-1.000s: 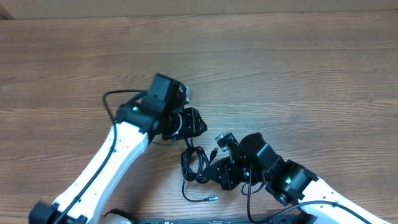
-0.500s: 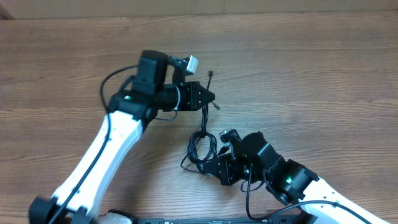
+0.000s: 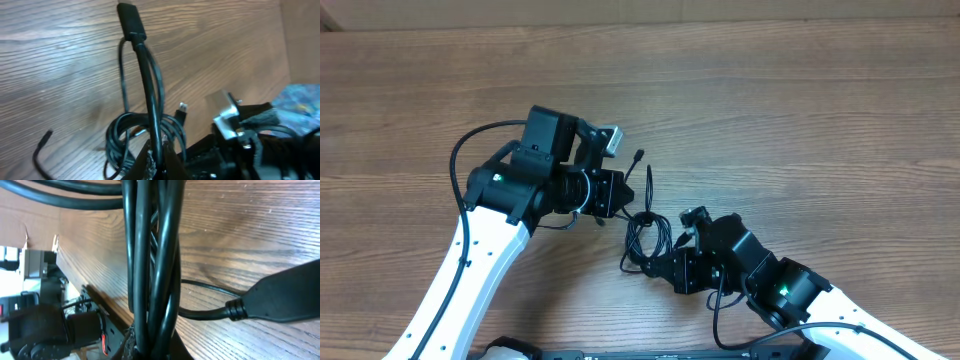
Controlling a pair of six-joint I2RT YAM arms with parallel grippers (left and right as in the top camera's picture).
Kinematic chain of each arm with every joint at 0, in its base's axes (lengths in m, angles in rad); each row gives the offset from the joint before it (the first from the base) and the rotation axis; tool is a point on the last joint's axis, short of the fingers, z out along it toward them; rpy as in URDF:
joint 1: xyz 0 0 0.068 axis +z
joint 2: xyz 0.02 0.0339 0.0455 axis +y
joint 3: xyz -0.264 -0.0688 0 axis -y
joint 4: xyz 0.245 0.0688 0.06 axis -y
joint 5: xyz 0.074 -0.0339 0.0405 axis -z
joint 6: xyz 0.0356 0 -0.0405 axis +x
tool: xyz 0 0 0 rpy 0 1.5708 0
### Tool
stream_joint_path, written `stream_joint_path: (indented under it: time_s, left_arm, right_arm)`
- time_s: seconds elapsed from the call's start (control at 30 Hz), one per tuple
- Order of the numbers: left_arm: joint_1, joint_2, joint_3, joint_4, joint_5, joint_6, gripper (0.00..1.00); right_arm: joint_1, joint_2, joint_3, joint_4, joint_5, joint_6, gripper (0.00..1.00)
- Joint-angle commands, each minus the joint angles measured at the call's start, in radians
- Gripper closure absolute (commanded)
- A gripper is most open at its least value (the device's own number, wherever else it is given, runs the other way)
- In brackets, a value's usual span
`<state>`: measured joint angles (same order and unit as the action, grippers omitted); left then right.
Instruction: Untangle cables
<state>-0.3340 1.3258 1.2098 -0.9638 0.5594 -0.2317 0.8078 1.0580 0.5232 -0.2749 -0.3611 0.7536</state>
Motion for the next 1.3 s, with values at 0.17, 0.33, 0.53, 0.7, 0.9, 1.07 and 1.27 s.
stream_joint_path:
  time_s: [0.17, 0.33, 0.53, 0.7, 0.9, 1.07, 1.27]
  left_arm:
    - [-0.021, 0.011, -0.130, 0.005, -0.185, -0.183, 0.96]
    - [-0.021, 0.012, -0.220, 0.038, -0.151, -0.237, 0.96]
    - [-0.048, 0.011, -0.293, 0.128, -0.041, -0.242, 0.96]
    - [-0.085, 0.012, -0.323, 0.187, -0.083, -0.249, 0.82]
    - [-0.018, 0.011, -0.321, 0.194, -0.211, -0.334, 0.00]
    - [0.114, 0.011, -0.311, 0.190, -0.098, -0.326, 0.00]
    - [0.283, 0.011, -0.283, 0.163, 0.236, -0.113, 0.00]
  right_arm:
    - [0.003, -0.001, 0.002, 0.026, 0.039, 0.036, 0.96]
    - [0.003, -0.001, 0.002, 0.027, 0.042, 0.036, 0.96]
    - [0.003, -0.001, 0.002, 0.042, 0.077, 0.112, 0.96]
    - [0.003, -0.001, 0.002, 0.046, 0.076, 0.199, 0.96]
    - [-0.001, -0.001, 0.002, 0.006, 0.088, 0.253, 0.96]
    - [-0.016, -0.001, 0.002, -0.008, 0.119, 0.266, 0.96]
    - [-0.018, -0.001, 0.002, -0.008, 0.137, 0.298, 0.96]
